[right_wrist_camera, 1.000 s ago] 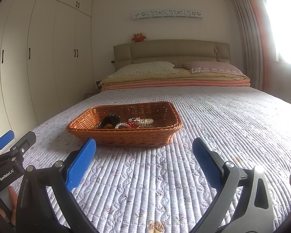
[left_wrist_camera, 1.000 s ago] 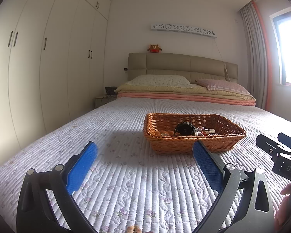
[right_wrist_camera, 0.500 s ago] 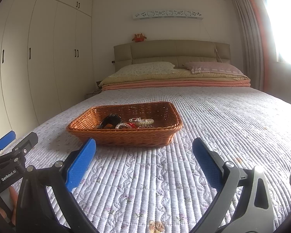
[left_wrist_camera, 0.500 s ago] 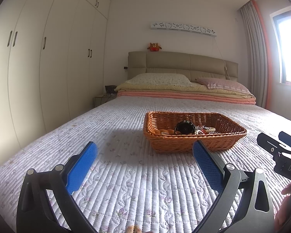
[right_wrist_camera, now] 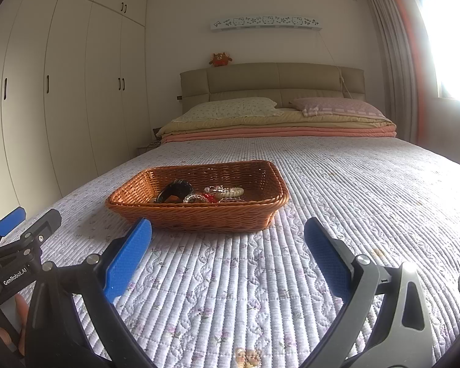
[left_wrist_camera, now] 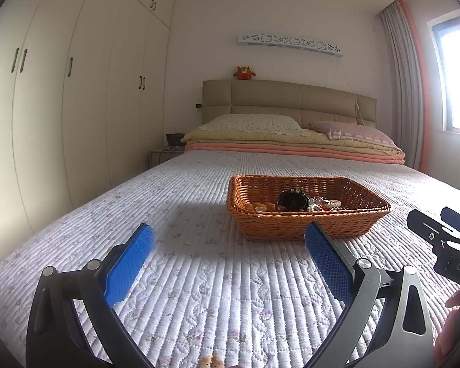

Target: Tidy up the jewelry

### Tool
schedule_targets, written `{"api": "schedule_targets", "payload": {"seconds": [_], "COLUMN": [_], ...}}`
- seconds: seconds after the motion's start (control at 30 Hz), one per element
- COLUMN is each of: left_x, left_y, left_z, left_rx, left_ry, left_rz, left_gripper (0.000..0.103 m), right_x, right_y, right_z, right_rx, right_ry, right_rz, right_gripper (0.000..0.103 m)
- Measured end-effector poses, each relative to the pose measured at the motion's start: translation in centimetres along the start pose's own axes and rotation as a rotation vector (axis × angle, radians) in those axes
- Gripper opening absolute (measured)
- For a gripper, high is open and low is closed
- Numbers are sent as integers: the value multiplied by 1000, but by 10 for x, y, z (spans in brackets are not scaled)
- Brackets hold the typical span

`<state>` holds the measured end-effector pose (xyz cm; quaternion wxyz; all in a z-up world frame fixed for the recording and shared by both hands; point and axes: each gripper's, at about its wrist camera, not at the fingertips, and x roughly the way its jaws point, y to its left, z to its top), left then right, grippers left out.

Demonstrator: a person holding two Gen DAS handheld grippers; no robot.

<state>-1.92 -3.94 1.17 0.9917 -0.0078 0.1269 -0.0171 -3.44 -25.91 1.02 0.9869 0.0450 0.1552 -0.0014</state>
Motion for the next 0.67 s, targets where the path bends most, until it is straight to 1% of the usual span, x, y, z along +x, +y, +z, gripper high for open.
{"api": "schedule_targets", "payload": {"seconds": [0.67], "left_x": [0], "left_y": [2], "left_z": [3], "left_rx": [0], "left_ry": [-3], "left_rz": [9], "left_gripper": [96], "right_x": [-2], "right_y": [0], "right_z": [1], "right_rx": [-4], "right_ry": [0], "right_rz": [3], "right_gripper": [95]}}
